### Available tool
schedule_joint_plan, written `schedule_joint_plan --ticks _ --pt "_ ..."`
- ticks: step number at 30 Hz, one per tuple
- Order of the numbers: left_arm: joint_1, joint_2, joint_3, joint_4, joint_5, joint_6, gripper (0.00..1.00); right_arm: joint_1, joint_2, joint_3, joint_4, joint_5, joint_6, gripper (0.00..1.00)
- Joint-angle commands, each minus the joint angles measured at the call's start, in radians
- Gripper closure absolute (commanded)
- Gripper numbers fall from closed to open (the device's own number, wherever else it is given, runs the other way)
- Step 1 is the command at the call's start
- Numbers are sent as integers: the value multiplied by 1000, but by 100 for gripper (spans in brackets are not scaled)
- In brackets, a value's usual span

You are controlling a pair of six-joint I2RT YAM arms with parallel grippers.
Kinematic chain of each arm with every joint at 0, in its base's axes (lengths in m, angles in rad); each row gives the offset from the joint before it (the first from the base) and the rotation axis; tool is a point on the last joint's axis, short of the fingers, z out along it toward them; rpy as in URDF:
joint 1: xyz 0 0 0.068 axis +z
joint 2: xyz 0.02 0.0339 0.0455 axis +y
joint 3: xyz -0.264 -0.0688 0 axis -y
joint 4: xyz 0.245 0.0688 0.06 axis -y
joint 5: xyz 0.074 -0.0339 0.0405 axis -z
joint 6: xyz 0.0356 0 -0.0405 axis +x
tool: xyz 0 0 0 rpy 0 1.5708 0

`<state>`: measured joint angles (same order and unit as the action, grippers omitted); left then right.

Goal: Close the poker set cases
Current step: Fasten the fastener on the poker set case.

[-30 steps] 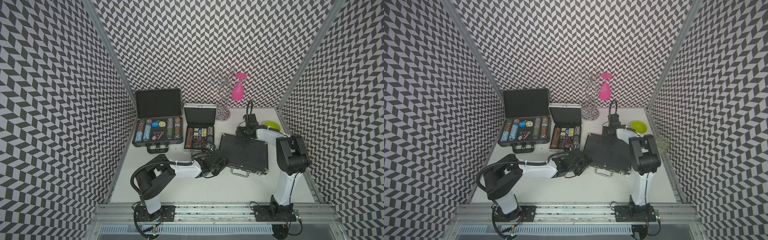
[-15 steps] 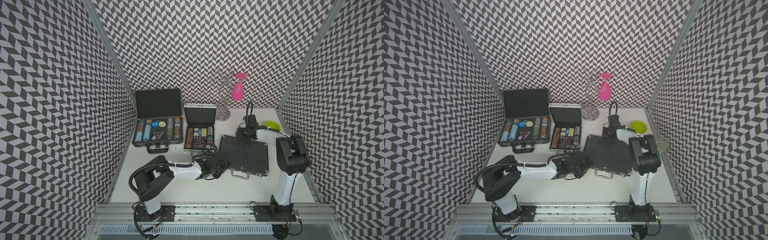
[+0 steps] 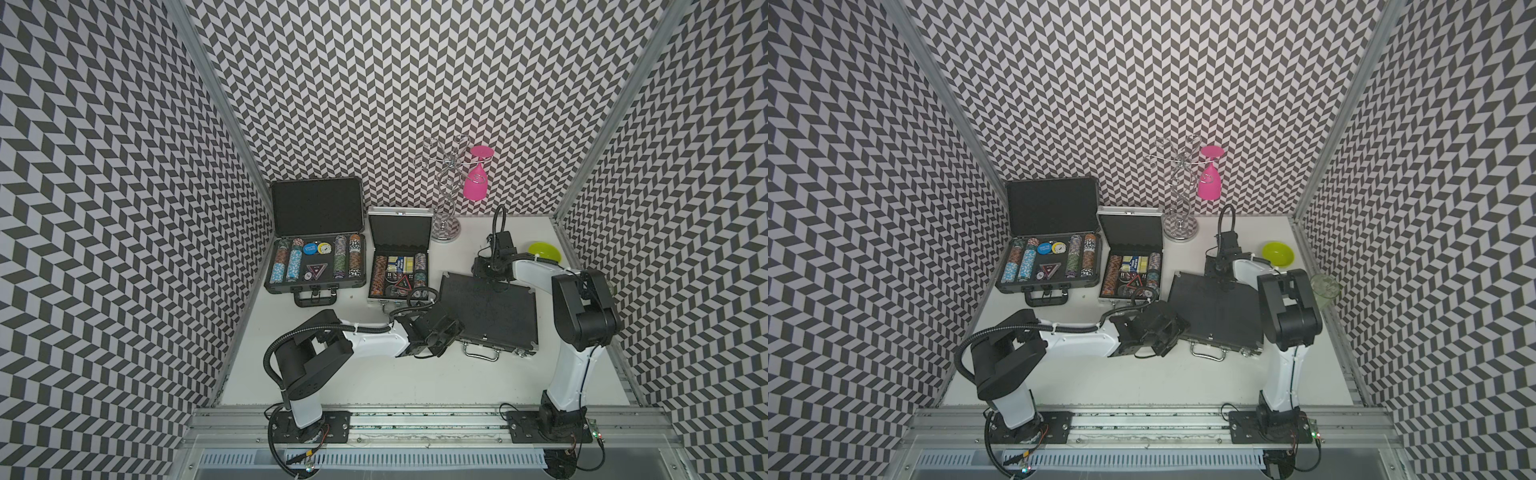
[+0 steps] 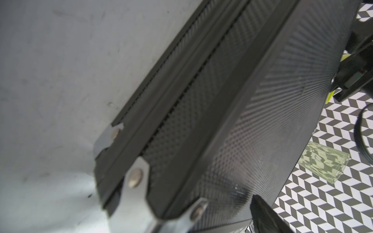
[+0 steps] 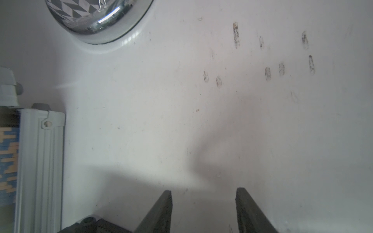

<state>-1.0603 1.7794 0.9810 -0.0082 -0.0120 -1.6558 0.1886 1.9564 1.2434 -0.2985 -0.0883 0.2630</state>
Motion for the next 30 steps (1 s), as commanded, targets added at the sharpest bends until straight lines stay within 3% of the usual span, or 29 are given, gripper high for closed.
schedule_joint_plan --ticks 1,30 --pt "-7 40 33 -88 -32 -25 26 18 49 -73 -231 -14 -27 50" --pt "-29 -30 24 -167 -54 -8 26 19 56 -61 -238 -10 -17 51"
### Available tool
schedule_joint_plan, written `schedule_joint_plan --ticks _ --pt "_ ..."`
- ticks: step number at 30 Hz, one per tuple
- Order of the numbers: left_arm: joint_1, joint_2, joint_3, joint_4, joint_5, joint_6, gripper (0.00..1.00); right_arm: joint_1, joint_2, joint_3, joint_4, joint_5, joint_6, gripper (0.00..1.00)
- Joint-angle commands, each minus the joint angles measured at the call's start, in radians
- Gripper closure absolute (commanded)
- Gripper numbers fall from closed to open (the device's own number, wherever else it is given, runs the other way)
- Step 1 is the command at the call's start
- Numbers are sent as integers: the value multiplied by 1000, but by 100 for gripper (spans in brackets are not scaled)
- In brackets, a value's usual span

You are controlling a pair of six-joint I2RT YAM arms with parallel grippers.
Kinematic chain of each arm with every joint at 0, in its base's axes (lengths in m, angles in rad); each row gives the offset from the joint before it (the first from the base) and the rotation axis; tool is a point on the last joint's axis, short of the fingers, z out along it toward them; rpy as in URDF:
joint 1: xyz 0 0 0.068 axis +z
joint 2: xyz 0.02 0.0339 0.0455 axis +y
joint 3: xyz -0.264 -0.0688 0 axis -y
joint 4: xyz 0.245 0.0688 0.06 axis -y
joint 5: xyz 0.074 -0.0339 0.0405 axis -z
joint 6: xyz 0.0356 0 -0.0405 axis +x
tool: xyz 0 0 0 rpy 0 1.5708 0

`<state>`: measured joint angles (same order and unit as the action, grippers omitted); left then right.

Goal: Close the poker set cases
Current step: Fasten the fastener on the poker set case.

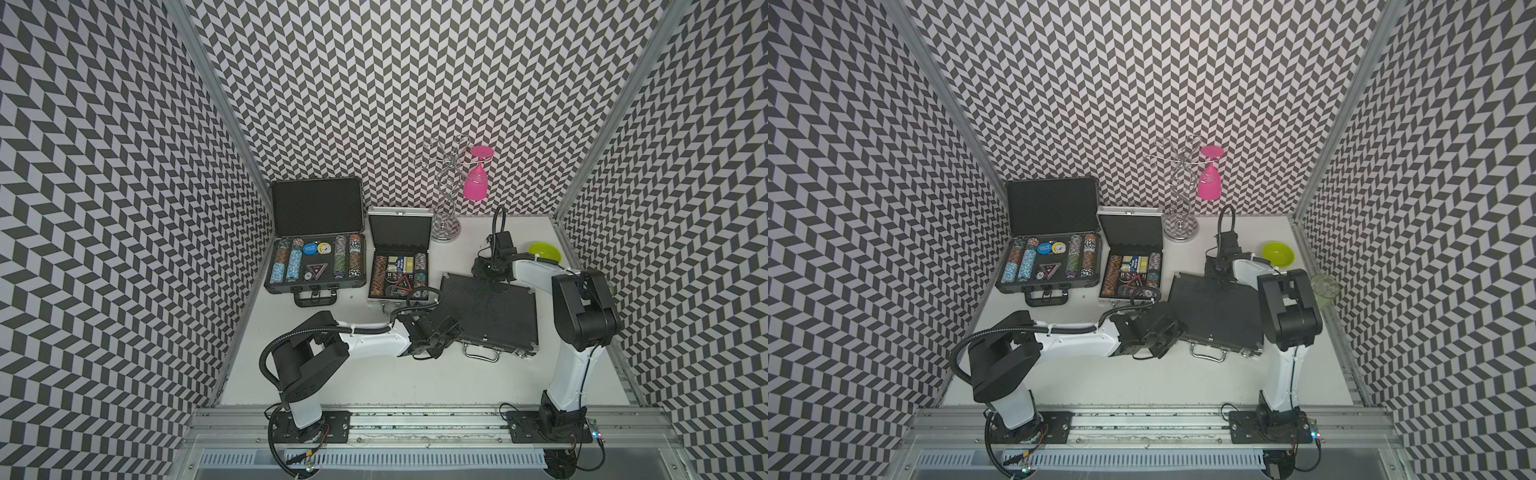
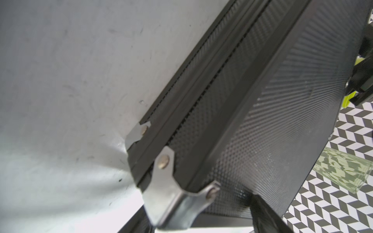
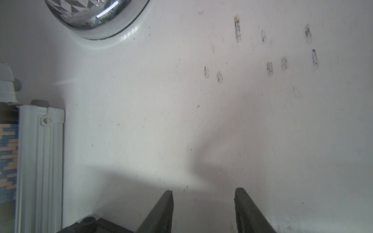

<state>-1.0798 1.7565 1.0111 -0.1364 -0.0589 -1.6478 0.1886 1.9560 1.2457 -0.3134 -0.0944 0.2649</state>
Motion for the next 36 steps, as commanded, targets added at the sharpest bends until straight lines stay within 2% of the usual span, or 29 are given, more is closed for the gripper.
schedule_joint_plan --ticks 1,28,34,35,36 --pt "-9 -6 -8 -39 -6 -21 26 20 55 -63 -225 -4 -19 51" --pt "-23 84 19 -113 -64 -21 29 26 40 -83 -211 -8 -19 54" --pt "-17 62 60 -166 -91 34 24 26 49 -86 -204 -7 -16 55" --pt "-17 50 65 -177 -87 35 16 26 52 -86 -203 -7 -15 55" --pt "-17 42 72 -188 -82 36 1 26 56 -86 -202 -8 -15 54"
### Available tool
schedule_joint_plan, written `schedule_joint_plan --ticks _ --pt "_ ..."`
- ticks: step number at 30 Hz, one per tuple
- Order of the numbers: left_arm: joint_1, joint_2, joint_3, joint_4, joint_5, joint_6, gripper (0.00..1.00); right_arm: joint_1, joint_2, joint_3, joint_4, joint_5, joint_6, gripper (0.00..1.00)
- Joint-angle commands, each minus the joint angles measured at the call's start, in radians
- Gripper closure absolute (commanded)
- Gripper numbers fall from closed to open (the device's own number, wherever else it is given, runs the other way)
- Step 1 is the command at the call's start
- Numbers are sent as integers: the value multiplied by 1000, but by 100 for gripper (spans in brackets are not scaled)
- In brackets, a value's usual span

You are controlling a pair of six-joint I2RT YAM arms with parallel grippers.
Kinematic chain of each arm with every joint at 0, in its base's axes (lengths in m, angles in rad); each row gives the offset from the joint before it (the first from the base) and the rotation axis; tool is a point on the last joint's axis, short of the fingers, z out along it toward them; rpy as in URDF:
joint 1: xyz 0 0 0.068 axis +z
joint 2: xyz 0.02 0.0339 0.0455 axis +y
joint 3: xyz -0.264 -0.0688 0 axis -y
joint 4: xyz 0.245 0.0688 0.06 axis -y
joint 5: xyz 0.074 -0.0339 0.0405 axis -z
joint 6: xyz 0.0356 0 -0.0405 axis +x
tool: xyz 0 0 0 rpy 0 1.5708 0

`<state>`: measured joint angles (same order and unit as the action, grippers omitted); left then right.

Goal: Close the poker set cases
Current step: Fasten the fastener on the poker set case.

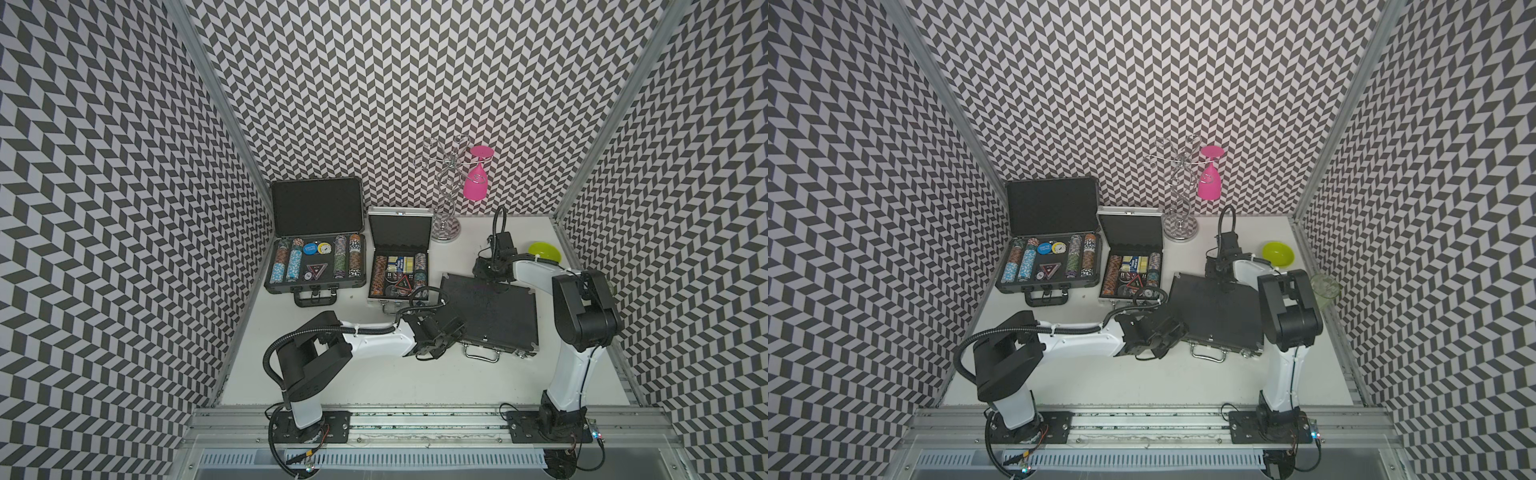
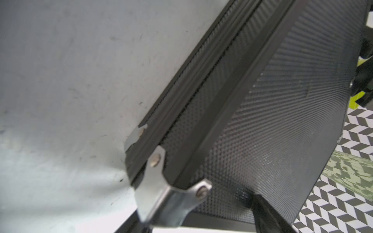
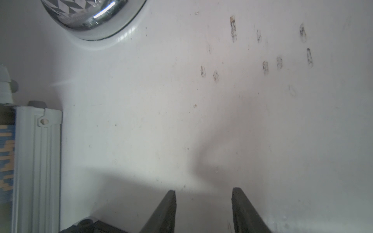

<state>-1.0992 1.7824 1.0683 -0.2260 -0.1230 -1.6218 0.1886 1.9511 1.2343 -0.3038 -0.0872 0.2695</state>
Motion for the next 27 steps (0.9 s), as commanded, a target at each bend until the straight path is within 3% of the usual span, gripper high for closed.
schedule_joint_plan --ticks 1,27 --pt "3 8 21 -107 -15 9 1 27 64 -75 -211 -16 -17 55" --pt "13 69 61 -127 -8 -178 1 46 64 -123 -172 -55 -1 58"
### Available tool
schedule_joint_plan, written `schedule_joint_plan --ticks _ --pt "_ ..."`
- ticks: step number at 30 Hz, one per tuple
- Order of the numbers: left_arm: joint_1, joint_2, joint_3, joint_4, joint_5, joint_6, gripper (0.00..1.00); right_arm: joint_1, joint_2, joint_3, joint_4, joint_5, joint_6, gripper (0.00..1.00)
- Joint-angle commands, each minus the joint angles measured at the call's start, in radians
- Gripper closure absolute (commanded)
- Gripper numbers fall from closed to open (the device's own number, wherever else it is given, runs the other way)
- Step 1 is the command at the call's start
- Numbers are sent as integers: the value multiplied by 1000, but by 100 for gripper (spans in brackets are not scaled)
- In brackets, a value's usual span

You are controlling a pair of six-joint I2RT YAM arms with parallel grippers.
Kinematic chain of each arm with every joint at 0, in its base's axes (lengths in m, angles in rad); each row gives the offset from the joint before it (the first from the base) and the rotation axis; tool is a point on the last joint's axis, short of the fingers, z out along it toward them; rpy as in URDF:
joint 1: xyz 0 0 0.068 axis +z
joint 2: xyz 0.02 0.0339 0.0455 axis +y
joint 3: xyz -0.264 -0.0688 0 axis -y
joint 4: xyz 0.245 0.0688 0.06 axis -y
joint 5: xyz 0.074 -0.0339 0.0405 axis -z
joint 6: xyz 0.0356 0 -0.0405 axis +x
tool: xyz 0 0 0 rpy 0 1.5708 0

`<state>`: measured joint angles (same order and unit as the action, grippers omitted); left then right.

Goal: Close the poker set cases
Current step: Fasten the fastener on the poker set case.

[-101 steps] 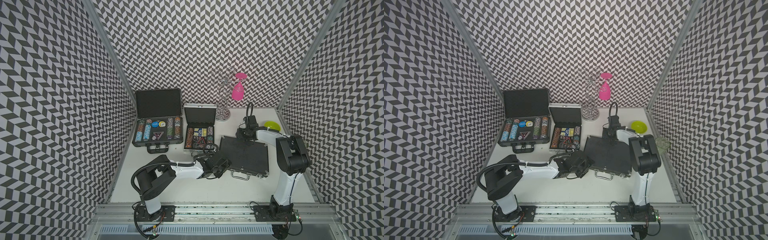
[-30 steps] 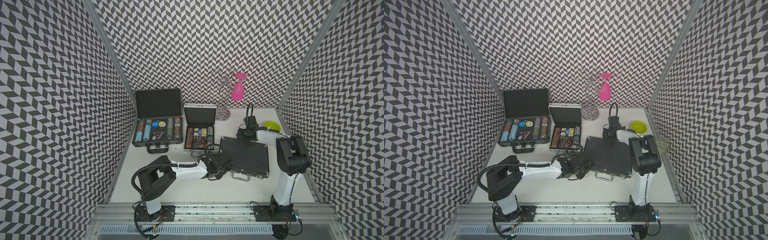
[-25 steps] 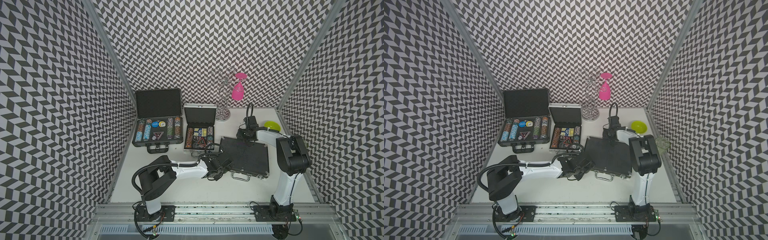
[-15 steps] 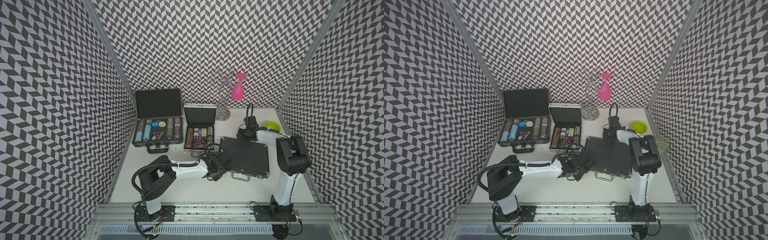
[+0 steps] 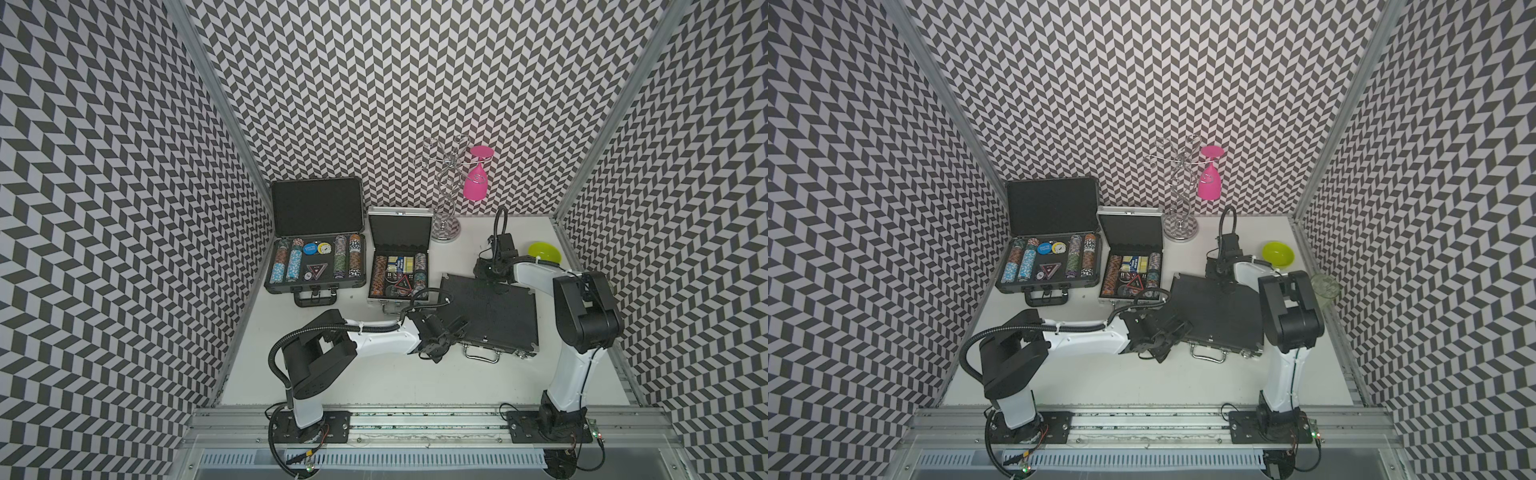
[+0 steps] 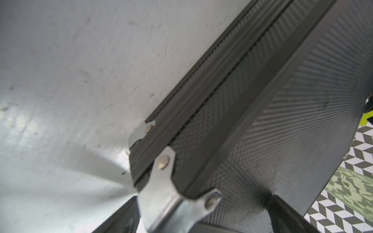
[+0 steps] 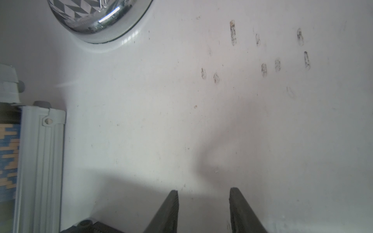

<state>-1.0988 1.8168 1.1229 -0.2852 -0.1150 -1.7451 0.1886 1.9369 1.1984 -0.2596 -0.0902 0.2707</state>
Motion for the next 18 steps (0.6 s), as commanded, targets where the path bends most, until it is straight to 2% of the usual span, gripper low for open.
schedule_joint_plan --ticks 1,8,18 --pt "15 37 8 -64 -10 -55 1 49 79 -89 -217 -52 -2 59" --pt "23 59 50 -87 -6 -61 1 52 78 -92 -214 -59 3 60" --pt "34 71 28 -76 0 -106 3 57 77 -96 -219 -60 1 62"
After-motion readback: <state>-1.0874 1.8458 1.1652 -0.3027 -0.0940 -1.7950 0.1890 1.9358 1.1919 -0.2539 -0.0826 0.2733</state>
